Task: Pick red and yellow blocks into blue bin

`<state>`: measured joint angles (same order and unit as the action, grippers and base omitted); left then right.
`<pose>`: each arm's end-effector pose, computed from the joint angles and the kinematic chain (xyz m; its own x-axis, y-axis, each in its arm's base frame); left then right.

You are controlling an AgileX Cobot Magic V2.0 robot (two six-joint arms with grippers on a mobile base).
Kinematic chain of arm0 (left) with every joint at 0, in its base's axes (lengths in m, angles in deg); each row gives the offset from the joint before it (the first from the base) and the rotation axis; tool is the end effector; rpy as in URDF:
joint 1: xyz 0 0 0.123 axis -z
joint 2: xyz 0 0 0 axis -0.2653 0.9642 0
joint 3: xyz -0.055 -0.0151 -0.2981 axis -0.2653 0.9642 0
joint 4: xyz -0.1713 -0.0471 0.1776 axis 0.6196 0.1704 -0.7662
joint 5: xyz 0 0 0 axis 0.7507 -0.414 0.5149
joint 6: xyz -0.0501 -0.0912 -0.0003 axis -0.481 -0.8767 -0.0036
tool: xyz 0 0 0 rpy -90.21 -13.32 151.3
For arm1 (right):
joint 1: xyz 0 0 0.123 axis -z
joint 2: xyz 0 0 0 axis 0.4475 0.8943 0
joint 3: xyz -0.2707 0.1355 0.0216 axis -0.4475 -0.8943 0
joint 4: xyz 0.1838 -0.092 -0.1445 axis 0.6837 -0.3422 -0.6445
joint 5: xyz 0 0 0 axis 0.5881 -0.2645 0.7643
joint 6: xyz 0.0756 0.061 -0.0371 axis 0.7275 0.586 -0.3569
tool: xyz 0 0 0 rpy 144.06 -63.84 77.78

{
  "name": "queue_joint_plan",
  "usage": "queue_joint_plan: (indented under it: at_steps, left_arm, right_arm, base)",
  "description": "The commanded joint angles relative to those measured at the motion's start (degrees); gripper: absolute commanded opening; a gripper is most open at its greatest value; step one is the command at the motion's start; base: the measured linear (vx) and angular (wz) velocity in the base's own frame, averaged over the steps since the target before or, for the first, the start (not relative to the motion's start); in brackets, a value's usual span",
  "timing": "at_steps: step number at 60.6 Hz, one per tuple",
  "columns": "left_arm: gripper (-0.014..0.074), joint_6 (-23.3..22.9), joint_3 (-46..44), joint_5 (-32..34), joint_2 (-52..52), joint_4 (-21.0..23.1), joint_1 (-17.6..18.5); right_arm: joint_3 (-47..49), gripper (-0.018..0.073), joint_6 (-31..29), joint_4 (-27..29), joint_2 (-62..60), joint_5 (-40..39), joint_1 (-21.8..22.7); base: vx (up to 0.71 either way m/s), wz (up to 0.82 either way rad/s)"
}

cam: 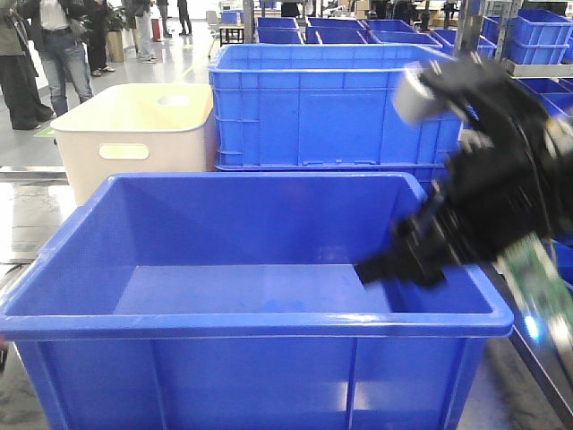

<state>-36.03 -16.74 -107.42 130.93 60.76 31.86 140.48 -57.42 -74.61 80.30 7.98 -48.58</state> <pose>0.1303 -0.0483 0.4023 -0.4192 0.2005 -0.8855 0.3912 0.9200 0.0231 0.2408 0.1219 0.4591 -0.5312 -0.4495 -0.7182 -0.6427 0.7661 -0.0041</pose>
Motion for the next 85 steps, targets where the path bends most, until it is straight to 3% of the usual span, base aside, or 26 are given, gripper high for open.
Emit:
queue_joint_plan:
  at_steps: [1, 20, 34, 38, 45, 52, 61, 77, 85]
  left_arm:
    - [0.0251, 1.5, -5.8, 3.3, 3.4, 0.9, 0.5]
    - [0.0251, 9.8, -23.9, 2.9, 23.9, 9.9, 0.5]
    - [0.0259, 10.2, -33.9, 2.6, 39.4, 9.4, 0.5]
    - [0.0287, 10.3, -35.3, 2.3, 42.4, 9.2, 0.5]
    - [0.0416, 10.4, -36.1, 1.7, 45.9, 9.3, 0.5]
    - [0.0584, 9.8, -36.1, 1.4, 45.7, 9.7, 0.5]
    - [0.0688, 9.7, -36.1, 0.6, 42.6, 9.7, 0.5]
    - [0.0648, 7.5, -35.5, -5.9, 30.9, 9.3, 0.5]
    - [0.0616, 6.7, -28.6, -5.9, 20.9, 9.3, 0.5]
  right_arm:
    - [-5.7, 0.0484, -1.0, 0.3, -6.0, -6.8, 0.0]
    - [-23.0, 0.0454, -1.0, 0.3, -17.0, -10.9, 0.0]
    - [-25.7, 0.0454, -1.0, 0.3, -18.0, -10.9, 0.0]
    - [-25.7, 0.0454, -1.0, 0.5, -18.0, -11.2, 0.0]
    - [-25.7, 0.0454, -1.0, 0.5, -18.0, -11.2, 0.0]
    - [-25.7, 0.0454, -1.0, 0.3, -18.0, -11.3, 0.0]
    - [-25.7, 0.0454, -1.0, 0.1, -18.0, -12.2, 0.0]
    - [-26.1, 0.0454, 2.8, -4.2, -19.2, -12.7, 0.0]
    - [-29.8, 0.0454, 4.8, -6.8, -23.0, -14.7, 0.0]
  base:
    - [0.00, 0.00]
    - [0.00, 0.00]
    - [0.00, 0.00]
    - [0.00, 0.00]
    - [0.00, 0.00]
    - [0.00, 0.00]
    - [0.00, 0.00]
    - [0.00, 0.00]
    - [0.00, 0.00]
